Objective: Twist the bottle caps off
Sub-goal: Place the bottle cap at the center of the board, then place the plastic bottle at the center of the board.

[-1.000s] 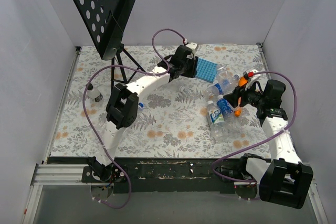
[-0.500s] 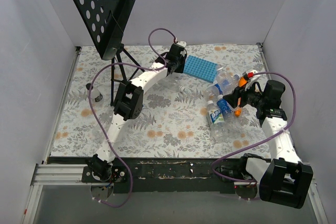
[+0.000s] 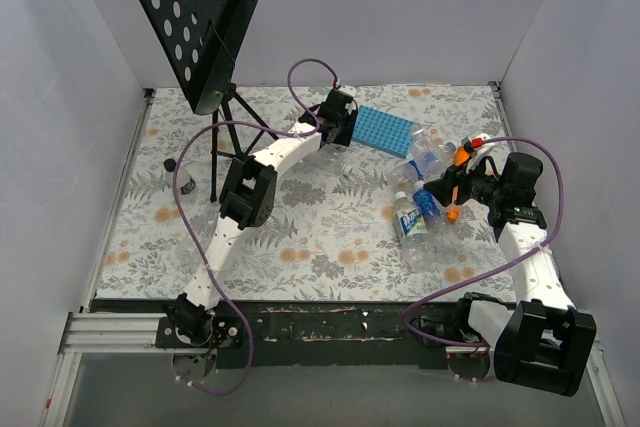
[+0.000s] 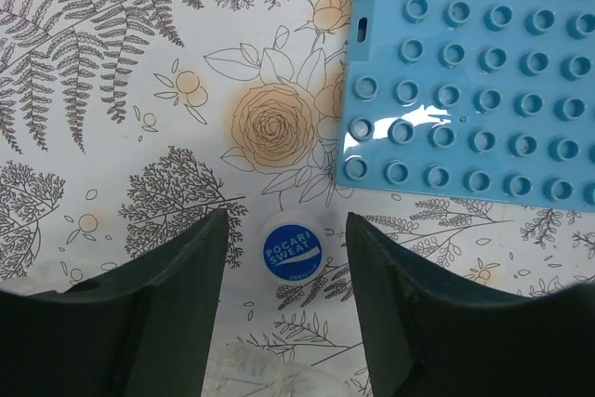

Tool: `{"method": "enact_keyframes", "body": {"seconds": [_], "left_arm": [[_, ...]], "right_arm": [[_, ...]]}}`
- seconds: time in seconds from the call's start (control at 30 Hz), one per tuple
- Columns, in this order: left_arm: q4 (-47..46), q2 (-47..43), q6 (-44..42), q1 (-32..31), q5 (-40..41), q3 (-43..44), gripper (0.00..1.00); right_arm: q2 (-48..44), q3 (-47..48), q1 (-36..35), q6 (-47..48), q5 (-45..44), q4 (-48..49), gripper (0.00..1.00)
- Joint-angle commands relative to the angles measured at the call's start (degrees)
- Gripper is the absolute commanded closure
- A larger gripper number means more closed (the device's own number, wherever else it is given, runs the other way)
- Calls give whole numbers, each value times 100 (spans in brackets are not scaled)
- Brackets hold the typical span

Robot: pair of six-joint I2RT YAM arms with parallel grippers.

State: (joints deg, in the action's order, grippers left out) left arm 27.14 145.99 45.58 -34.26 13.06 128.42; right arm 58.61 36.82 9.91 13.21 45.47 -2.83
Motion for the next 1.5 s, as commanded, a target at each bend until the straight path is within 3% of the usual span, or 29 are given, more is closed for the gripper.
{"method": "enact_keyframes", "body": {"seconds": [0.0, 0.23, 0.37, 0.6, 0.83, 0.93, 1.17, 1.47], "left_arm": [[11, -290, -32, -19, 66, 306, 46], [11, -852, 302, -46, -768, 298, 38], [-225, -1571, 670, -54, -1787, -395, 33], [-1199, -3189, 1566, -125, -2912, -2484, 26], [-3517, -5061, 2770, -142, -3739, -5445, 16], [-4670, -5493, 3499, -160, -4257, -6239, 13], [-5657, -5354, 4072, -485, -4251, -6453, 11], [-5632, -5151, 4152, -731, -3802, -6233, 16]], "right_arm": [[36, -43, 19, -64, 190, 222, 96], [45, -69, 11, 67, 471, 389, 96], [37, -78, 11, 330, 892, 292, 96], [98, -61, 2, 639, 1543, -16, 94], [212, -78, -33, 753, 1877, -112, 94], [300, -105, -147, 771, 1913, -104, 94], [537, -122, -507, 806, 2141, -95, 94], [555, -113, -534, 841, 2167, -112, 94]]}}
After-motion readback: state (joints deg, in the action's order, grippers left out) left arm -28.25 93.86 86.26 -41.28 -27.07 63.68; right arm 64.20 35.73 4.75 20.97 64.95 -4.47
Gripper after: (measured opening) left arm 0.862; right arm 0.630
